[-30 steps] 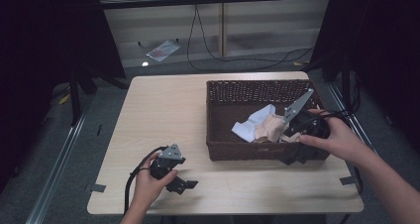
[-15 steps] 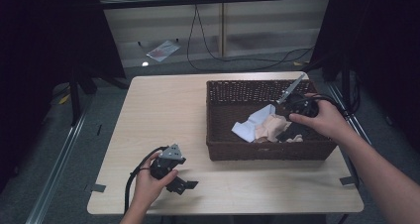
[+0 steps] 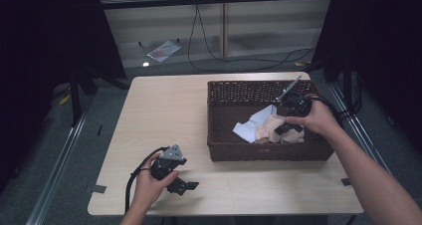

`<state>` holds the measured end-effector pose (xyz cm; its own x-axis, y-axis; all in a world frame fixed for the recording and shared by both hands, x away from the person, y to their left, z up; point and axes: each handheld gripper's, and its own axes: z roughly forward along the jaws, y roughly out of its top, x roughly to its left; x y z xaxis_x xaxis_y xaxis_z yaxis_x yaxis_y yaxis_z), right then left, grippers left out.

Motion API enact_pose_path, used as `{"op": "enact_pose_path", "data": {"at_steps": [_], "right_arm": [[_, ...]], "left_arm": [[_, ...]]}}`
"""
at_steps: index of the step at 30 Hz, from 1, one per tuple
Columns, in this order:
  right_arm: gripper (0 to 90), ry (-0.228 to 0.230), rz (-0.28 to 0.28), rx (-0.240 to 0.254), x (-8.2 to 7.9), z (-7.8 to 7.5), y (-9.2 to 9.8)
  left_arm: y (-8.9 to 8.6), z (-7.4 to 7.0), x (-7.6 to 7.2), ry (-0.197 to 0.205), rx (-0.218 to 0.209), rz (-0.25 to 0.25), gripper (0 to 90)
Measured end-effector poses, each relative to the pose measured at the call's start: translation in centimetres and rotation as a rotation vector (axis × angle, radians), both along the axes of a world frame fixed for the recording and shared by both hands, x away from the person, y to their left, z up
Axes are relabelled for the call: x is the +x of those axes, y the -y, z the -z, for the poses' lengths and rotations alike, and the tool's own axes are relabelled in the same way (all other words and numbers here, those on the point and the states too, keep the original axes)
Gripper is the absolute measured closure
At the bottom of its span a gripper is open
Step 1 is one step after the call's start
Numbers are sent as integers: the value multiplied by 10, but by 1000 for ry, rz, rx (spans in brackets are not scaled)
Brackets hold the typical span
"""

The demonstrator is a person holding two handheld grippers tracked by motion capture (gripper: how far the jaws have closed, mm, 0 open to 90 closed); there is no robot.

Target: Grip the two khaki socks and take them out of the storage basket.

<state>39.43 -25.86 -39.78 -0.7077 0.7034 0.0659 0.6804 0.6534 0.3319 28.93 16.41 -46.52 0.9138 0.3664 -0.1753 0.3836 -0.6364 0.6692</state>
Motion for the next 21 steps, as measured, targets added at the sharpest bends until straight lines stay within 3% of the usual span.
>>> {"op": "enact_pose_path", "data": {"at_steps": [4, 6, 11, 12, 13, 17, 19, 21], "right_arm": [[116, 12, 12, -5, 5, 6, 1], [131, -9, 20, 1, 7, 11, 0], [243, -15, 4, -18, 9, 17, -4], [308, -19, 5, -18, 9, 18, -4], [481, -16, -10, -31, 10, 19, -5], [754, -61, -43, -55, 11, 22, -5], [844, -61, -43, -46, 11, 20, -3], [857, -67, -43, -35, 10, 19, -2]], "left_arm": [[0, 0, 0, -1, -3, -1, 39], [0, 0, 1, -2, -4, -2, 39], [0, 0, 1, -3, -5, -4, 39], [0, 0, 1, -2, -5, -4, 40], [0, 0, 0, 1, -15, -6, 41], [0, 0, 1, 2, -17, -4, 43], [-1, -1, 1, 4, -15, -6, 43], [-1, -1, 0, 6, -12, -8, 43]]}}
